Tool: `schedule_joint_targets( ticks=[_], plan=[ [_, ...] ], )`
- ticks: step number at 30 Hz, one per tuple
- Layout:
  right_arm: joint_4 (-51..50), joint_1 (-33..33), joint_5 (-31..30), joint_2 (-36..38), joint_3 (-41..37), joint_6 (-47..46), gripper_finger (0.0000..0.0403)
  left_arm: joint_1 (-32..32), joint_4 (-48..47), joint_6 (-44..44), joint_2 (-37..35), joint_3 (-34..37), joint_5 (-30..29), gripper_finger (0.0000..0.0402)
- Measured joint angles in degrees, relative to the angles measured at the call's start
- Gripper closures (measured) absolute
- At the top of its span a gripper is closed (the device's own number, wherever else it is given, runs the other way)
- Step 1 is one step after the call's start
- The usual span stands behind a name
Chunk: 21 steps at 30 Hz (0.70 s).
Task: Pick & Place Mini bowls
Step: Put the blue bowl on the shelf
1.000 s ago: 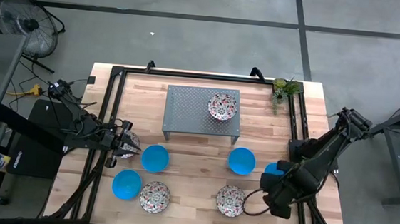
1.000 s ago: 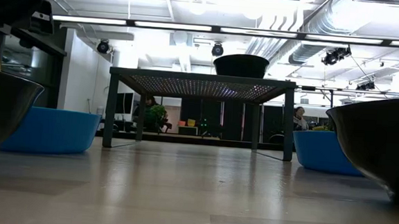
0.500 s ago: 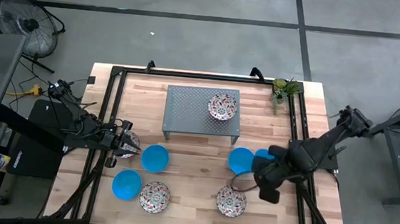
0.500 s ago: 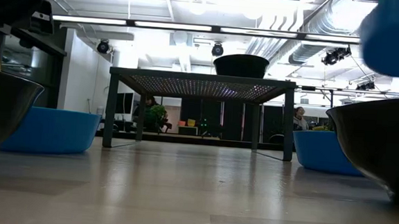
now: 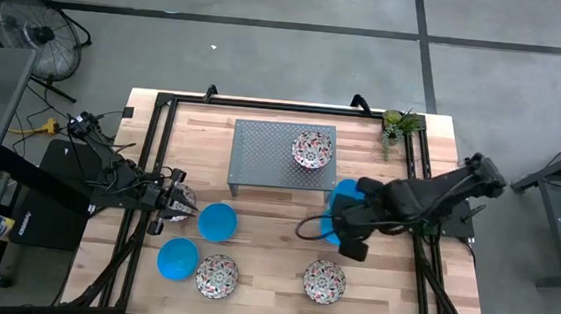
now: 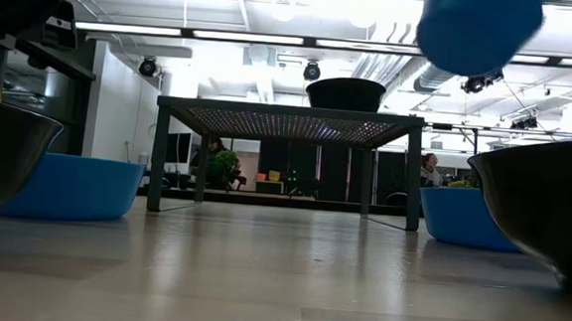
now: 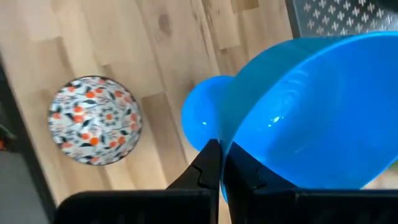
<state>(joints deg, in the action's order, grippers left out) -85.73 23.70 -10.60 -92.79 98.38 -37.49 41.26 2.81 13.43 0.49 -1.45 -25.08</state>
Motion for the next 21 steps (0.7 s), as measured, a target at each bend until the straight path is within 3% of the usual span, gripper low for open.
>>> schedule_joint_targets(
  ticks=[10, 17, 21],
  plan=[
    [-3.48, -5.01, -1.26, -10.22, 10.61, 11.73, 0.0403, -0.01, 0.15, -0.37, 0.0, 0.0, -2.89, 0.0335],
    [-3.57, -5.86, -4.42, -11.58, 15.53, 17.85, 0.0403, -0.01, 1.04, -0.97, 0.0, 0.0, -2.95, 0.0335],
    [-3.44, -5.84, -5.15, -11.58, 16.58, 20.28, 0.0403, -0.01, 3.28, -6.24, 0.01, 0.01, -4.72, 0.0335]
  ],
)
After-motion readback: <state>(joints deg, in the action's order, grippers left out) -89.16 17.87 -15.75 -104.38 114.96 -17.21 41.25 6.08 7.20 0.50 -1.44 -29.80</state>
